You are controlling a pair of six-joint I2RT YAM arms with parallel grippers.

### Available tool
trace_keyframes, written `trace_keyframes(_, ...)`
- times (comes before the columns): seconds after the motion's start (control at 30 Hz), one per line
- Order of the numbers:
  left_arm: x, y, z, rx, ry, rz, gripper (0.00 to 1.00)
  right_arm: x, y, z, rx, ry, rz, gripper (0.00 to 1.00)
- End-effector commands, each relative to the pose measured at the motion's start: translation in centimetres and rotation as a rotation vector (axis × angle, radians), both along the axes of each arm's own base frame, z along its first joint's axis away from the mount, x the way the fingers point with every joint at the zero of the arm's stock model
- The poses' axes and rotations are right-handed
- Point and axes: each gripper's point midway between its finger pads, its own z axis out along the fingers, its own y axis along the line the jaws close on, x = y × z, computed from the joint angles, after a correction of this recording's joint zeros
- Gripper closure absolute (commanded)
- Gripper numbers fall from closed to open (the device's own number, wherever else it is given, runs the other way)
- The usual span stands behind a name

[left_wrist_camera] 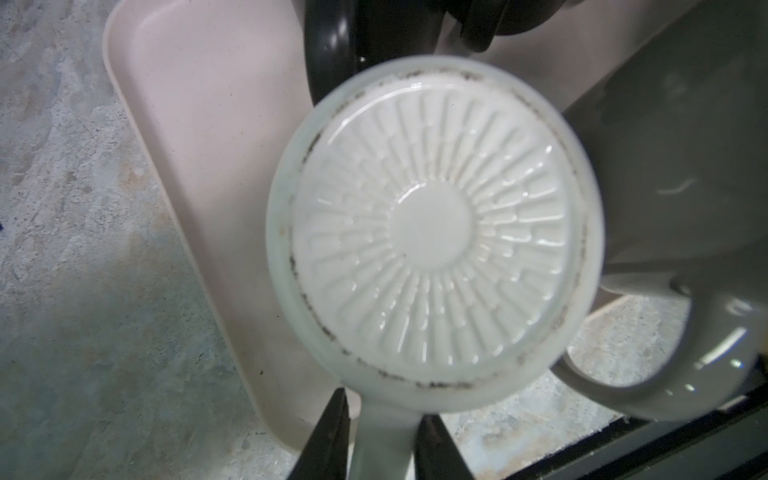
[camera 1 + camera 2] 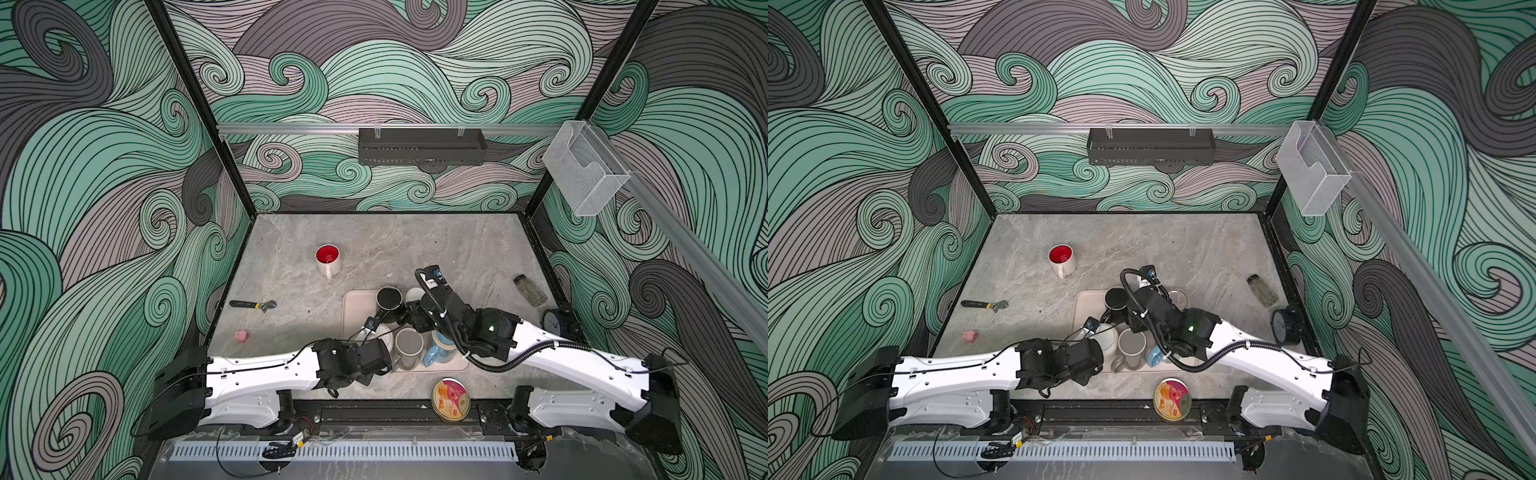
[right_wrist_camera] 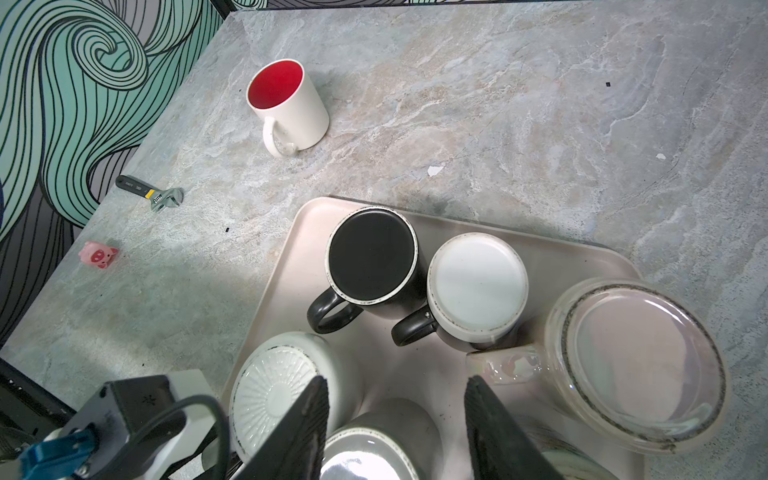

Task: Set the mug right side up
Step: 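Lower the left gripper and grasp the upside-down white mug by its handle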

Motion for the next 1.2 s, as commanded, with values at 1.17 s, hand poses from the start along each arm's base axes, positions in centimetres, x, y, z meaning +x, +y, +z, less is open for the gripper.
trace_keyframes(1.17, 3.0, 3.2, 10.9, -0.094, -0.358, 0.075, 1.00, 0.5, -1.8, 0.3, 0.139, -0.018, -0.067, 0.48)
